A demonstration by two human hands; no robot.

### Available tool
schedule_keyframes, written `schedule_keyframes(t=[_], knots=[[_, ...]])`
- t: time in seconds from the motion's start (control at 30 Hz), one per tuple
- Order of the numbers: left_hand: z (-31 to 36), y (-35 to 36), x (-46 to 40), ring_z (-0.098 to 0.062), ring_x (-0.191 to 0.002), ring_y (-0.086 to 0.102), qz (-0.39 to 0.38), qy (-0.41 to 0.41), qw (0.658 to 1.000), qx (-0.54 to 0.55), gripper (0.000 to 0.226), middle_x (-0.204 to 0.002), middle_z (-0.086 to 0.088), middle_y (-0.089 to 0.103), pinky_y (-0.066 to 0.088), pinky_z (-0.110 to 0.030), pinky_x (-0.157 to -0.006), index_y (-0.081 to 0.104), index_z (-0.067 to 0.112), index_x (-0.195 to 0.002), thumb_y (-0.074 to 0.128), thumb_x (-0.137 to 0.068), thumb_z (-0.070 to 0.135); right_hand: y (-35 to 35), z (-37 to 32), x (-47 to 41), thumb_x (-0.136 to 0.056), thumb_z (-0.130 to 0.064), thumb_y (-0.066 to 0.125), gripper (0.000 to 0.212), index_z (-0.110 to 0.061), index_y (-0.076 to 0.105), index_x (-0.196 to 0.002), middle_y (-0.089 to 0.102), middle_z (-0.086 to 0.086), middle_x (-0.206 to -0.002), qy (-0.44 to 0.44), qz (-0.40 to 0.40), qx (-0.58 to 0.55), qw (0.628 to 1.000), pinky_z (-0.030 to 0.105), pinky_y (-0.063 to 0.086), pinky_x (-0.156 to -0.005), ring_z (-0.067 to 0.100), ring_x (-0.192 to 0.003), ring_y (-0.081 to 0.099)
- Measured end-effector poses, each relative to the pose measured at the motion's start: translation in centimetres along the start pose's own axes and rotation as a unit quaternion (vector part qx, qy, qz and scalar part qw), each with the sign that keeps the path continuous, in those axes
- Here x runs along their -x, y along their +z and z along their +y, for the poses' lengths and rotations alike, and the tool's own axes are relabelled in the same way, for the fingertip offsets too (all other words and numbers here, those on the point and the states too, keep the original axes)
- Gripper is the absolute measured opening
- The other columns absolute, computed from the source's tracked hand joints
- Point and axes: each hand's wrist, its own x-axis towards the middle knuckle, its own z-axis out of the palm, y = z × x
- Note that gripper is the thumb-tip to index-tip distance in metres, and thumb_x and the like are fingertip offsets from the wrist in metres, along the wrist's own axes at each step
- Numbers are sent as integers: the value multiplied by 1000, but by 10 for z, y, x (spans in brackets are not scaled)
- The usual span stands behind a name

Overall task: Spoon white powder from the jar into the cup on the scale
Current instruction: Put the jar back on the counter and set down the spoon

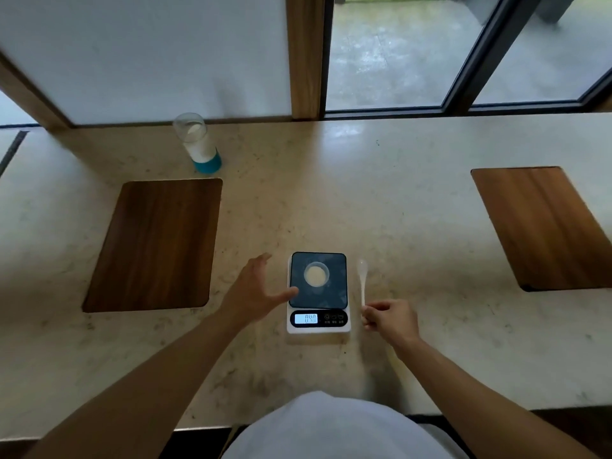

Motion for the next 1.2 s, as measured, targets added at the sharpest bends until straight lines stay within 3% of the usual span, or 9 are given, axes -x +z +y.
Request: schedule_keyframes(t=[0.17, 0.33, 0.7, 0.87, 1.07, 1.2], knots=[[1, 11, 11, -25, -132, 41, -18, -10, 1000, -14, 104, -151, -7, 36, 42, -49, -104, 27, 21, -146, 67, -66, 75, 5, 5, 3, -84, -13, 77, 16, -22, 75, -72, 74, -1, -61, -11, -2, 44, 999, 24, 60, -56, 16, -55, 72], [2, 20, 15, -24, -131, 42, -34, -15, 999, -10, 105, -150, -5, 37, 42, -47, -103, 28, 23, -145, 65, -65, 78, 10, 11, 3, -86, -10, 75, 11, -13, 77, -76, 74, 3, -60, -3, -3, 45, 999, 29, 62, -59, 18, -54, 72], [-5, 33, 20, -23, -132, 42, -55, -26, 998, -35, 110, -153, -1, 35, 41, -43, -102, 26, 28, -145, 55, -58, 89, 15, 15, -1, -88, -13, 72, 21, -18, 75, -68, 72, 2, -56, 5, -1, 72, 997, 37, 63, -66, 18, -54, 71], [-8, 34, 22, -23, -132, 41, -57, -23, 997, -45, 108, -153, -1, 35, 39, -41, -102, 26, 28, -145, 53, -60, 89, 18, 16, -5, -89, -19, 71, 28, -23, 72, -60, 71, -3, -53, -8, 9, 128, 992, 29, 59, -62, 10, -51, 68], [-12, 35, 28, -23, -136, 35, -79, 0, 993, -84, 107, -155, 0, 30, 33, -39, -107, 22, 28, -147, 64, -63, 80, 22, 15, -7, -90, -26, 71, 15, -15, 80, -89, 76, -2, -77, -22, 1, 179, 984, 30, 59, -72, 11, -65, 68], [-13, 31, 33, -22, -136, 36, -75, 12, 995, -65, 109, -154, 0, 33, 33, -40, -107, 24, 26, -147, 72, -62, 74, 24, 14, -8, -89, -25, 71, 14, -15, 80, -85, 75, -1, -76, -22, 9, 202, 979, 22, 52, -61, 10, -63, 67]])
